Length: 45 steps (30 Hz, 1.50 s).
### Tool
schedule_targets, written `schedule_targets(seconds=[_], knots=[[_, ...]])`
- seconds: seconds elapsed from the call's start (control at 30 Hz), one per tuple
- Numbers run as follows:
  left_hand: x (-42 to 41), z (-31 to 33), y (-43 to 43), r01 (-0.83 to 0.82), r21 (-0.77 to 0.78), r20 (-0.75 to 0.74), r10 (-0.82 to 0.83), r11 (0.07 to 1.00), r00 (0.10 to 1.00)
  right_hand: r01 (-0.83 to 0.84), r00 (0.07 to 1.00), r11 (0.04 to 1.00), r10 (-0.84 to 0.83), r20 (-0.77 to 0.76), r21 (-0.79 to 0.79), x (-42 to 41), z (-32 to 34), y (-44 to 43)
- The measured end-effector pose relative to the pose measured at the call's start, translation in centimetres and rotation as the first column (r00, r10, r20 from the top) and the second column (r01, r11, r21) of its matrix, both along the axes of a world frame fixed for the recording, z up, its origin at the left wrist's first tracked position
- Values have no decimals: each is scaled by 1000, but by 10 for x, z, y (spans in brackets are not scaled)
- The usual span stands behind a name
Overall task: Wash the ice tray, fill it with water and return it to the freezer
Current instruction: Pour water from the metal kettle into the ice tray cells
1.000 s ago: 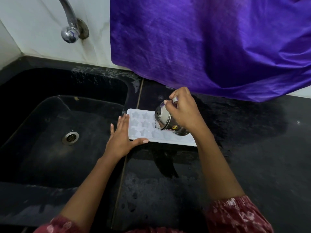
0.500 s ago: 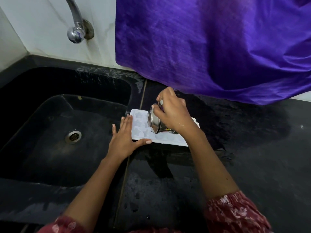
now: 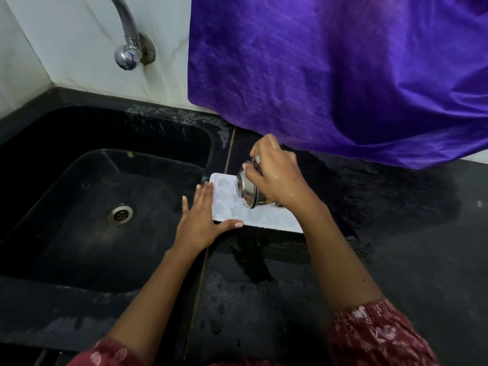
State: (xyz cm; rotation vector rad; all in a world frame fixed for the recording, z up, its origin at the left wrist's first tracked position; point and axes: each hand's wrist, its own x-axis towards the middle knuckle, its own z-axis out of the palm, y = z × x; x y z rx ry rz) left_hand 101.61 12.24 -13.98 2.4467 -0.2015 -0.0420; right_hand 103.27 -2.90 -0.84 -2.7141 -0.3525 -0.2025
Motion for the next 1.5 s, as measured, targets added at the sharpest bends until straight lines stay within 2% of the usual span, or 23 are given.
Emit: schedule_targets(seconds=[0.4, 0.53, 0.73, 0.83, 1.03, 1.23, 1.5], knots=[[0, 0, 0, -1, 7, 5, 1, 1000, 1000, -5, 1000, 1000, 6, -3, 20, 1, 0, -2], [-1, 0, 0, -6, 8, 11, 6, 1000, 1000, 30, 998, 995, -26, -49, 94, 1, -5, -7], [-1, 1, 0, -9, 9, 4, 9, 1000, 1000, 147, 987, 942, -118, -112, 301, 3, -8, -13], [-2, 2, 0, -3, 1, 4, 3, 1000, 1000, 149, 987, 930, -120, -105, 337, 4, -5, -12], [-1, 1, 2, -7, -8, 10, 7, 1000, 1000, 38, 996, 959, -15, -84, 279, 5, -3, 4], [-1, -1, 1, -6, -23, 27, 6, 1000, 1000, -32, 998, 993, 39, -55, 114, 8, -7, 21], [-2, 1, 0, -17, -34, 29, 18, 999, 999, -92, 995, 995, 91, -38, -23, 10, -5, 29]])
